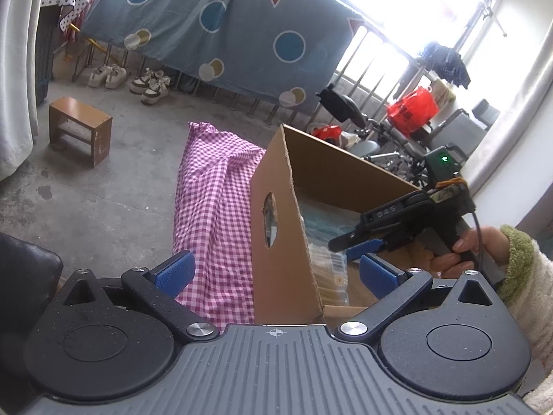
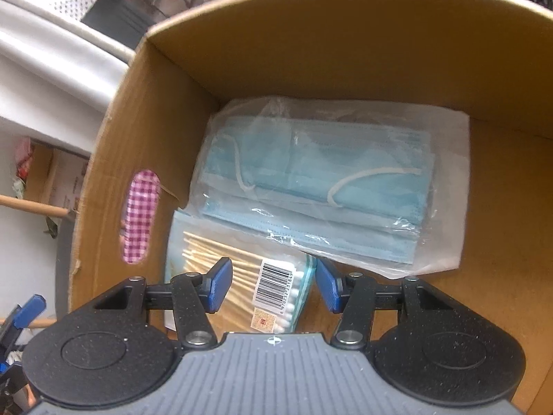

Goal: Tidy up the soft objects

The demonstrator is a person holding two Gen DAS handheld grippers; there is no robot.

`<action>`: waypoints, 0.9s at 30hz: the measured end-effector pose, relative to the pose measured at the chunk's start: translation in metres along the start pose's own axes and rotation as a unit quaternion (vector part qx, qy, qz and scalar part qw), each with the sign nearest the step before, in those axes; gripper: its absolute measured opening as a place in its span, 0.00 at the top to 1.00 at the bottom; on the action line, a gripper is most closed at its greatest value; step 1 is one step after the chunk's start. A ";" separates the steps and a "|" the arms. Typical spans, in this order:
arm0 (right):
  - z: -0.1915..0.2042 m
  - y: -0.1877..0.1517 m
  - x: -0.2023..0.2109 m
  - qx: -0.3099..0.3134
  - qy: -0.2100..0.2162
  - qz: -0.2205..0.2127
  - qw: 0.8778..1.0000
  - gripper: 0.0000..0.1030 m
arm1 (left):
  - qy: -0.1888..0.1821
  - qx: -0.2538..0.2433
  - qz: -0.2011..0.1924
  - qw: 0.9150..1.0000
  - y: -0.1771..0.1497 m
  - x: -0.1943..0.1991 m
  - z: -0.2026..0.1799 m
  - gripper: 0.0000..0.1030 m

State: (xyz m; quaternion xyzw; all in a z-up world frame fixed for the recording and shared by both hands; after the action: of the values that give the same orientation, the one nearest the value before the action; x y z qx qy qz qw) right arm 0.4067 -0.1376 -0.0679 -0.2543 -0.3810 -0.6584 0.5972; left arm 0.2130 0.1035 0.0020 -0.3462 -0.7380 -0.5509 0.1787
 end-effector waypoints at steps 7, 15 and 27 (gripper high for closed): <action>0.007 -0.019 0.065 0.007 0.054 -0.084 0.995 0.44 | 0.003 -0.005 -0.008 1.000 -0.001 0.014 -0.008 0.01; 0.020 -0.079 0.151 0.024 0.121 -0.178 0.976 0.44 | -0.003 -0.022 -0.022 1.000 -0.009 0.039 -0.023 0.01; 0.006 -0.204 0.154 -0.010 0.187 -0.232 0.955 0.43 | -0.033 -0.083 0.045 0.995 -0.051 0.036 -0.049 0.01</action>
State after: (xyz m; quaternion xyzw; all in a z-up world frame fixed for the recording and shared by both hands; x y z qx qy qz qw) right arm 0.1816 -0.2245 0.0173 -0.0374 -0.3049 -0.8182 0.4860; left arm 0.1456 0.0608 0.0064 -0.4105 -0.6793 -0.5896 0.1493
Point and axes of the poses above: each gripper's, at about its wrist camera, not at the fingertips, and x roughly against the way its jaws point, z to its left, y to its top, the point moved 4 cm from there along -x, roughly the way its jaws point, and after that the axes turned 11 degrees about y, right-handed, at the moved point
